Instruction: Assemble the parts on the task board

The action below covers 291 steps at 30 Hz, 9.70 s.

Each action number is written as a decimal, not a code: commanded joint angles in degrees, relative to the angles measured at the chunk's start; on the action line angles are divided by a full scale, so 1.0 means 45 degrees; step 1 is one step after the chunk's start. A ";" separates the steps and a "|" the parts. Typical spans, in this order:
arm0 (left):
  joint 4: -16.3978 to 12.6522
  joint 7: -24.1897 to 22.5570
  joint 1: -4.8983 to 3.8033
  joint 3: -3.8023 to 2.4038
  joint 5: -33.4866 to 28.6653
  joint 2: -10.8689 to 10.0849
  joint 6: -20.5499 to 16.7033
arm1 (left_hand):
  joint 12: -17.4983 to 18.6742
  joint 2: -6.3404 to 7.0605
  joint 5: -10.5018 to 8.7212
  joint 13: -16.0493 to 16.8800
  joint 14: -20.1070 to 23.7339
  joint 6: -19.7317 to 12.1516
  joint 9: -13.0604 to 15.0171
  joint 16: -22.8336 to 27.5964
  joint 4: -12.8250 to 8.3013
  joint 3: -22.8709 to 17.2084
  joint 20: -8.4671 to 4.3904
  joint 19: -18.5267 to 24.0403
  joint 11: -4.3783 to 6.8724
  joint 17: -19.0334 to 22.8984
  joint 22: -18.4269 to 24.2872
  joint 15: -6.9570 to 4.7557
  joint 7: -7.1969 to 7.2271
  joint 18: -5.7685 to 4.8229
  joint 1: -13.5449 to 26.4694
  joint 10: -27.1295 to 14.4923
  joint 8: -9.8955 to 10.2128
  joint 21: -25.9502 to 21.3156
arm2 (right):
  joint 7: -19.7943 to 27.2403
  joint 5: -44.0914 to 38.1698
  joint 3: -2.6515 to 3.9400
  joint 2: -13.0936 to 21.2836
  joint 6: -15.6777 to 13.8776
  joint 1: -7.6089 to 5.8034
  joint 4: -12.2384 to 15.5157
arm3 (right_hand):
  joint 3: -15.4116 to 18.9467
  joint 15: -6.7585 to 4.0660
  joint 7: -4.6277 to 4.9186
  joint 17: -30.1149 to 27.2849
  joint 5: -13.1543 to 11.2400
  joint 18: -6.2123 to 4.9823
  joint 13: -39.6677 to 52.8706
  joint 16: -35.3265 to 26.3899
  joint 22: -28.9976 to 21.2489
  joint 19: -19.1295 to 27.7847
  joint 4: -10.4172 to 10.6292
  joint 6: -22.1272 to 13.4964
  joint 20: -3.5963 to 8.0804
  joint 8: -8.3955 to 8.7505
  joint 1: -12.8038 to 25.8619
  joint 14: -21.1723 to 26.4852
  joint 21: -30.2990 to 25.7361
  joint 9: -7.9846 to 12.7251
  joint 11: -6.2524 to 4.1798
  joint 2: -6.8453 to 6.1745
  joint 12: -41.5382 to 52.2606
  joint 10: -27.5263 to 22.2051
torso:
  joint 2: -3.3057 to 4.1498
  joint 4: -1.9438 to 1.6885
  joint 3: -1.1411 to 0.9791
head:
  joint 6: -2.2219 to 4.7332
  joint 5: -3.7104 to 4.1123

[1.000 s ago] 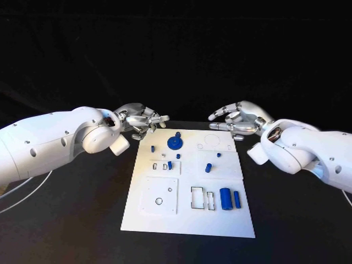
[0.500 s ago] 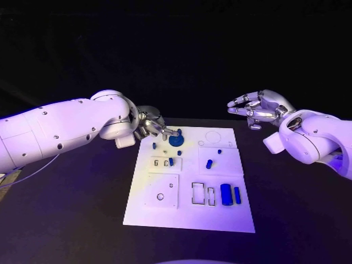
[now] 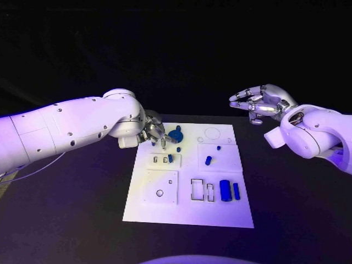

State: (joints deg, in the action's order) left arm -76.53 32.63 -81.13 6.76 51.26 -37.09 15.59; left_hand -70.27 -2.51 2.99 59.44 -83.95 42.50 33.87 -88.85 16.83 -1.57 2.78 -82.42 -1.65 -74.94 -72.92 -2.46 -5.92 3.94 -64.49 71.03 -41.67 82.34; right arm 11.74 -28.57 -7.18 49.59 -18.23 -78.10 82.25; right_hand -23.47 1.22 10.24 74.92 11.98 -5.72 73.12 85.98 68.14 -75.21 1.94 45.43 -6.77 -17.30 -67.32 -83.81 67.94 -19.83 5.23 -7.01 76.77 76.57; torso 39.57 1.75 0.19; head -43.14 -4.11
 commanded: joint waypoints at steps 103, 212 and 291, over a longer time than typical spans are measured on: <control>0.0026 -0.0609 0.0513 0.0370 -0.2164 0.0029 -0.0642 | 0.0421 0.2234 0.1974 -0.0542 -0.1204 0.0160 0.1336 0.0064 -0.3842 -1.2097 0.0082 0.0014 0.0187 -0.2910 -0.0302 -0.0083 0.0113 -0.0133 0.0377 0.0068 -0.0903 0.0139 | -0.0028 -0.0400 -0.0044 0.0068 0.0159 0.0062 -0.0034 | 0.0063 -0.0086 -0.0026 0.0706 0.0152 -0.0060 -0.0004 -0.0073 -0.0128 0.0162 0.0173 -0.0154 -0.0016 -0.0214 0.0112 -0.0771 -0.0212 -0.0081 -0.0016 0.0093 -0.0012 0.0003 | -0.0009 -0.0040 -0.0011 | -0.0231 0.0123; 0.0142 0.0524 0.1093 0.0292 0.1590 0.0492 0.0360 | 0.0168 0.2568 0.3870 -0.0434 -0.1249 0.0975 0.2184 -0.0038 -0.1943 -0.9667 -0.0261 -0.0074 0.0679 -0.3027 -0.0404 -0.0498 0.0732 -0.0155 0.2796 0.0682 -0.1500 0.0116 | -0.0006 -0.0953 -0.0072 0.0194 0.0383 0.0229 -0.0104 | 0.0181 -0.0122 -0.0056 -0.0444 0.0038 -0.0284 -0.0735 -0.0646 -0.1017 0.0812 0.0316 -0.0298 0.0009 -0.0469 0.0085 -0.0458 -0.1284 -0.0169 -0.0047 0.0043 -0.0657 -0.0543 | 0.0003 -0.0002 -0.0006 | -0.0678 0.0141; 0.3771 -0.0723 0.0478 -0.0487 0.2160 0.1109 0.0850 | 0.0483 0.2508 0.3391 -0.1176 -0.1160 0.0055 0.0053 0.0138 -0.0014 -0.4327 0.0296 0.0057 -0.0072 -0.2750 -0.0144 0.0142 -0.0123 -0.0090 0.1427 -0.0033 0.1554 -0.0131 | 0.0137 -0.0882 -0.0083 0.0157 0.0330 0.0336 -0.0341 | 0.0276 -0.0160 -0.0081 -0.1136 -0.0002 -0.0414 -0.1481 -0.1081 -0.1591 0.1167 0.0458 -0.0458 0.0044 -0.0647 -0.0028 -0.0284 -0.2030 -0.0219 -0.0080 0.0065 -0.1326 -0.1062 | 0.0007 -0.0018 -0.0006 | -0.0255 -0.0111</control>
State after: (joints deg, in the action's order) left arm -59.61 30.95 -79.10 4.58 61.22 -32.34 17.25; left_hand -68.05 8.72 18.04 54.20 -83.83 42.22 34.15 -88.26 16.82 -21.34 3.80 -82.21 -1.85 -74.90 -73.62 -2.12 -6.43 3.95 -57.62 71.06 -34.61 81.92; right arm 11.80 -32.29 -7.56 50.38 -17.28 -76.63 80.67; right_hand -22.30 1.01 9.83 69.85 11.77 -6.62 66.54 81.32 61.06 -70.37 3.73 43.79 -6.47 -19.95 -67.19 -84.03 59.02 -20.76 4.73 -6.71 71.20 72.15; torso 39.59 1.66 0.20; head -44.35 -4.50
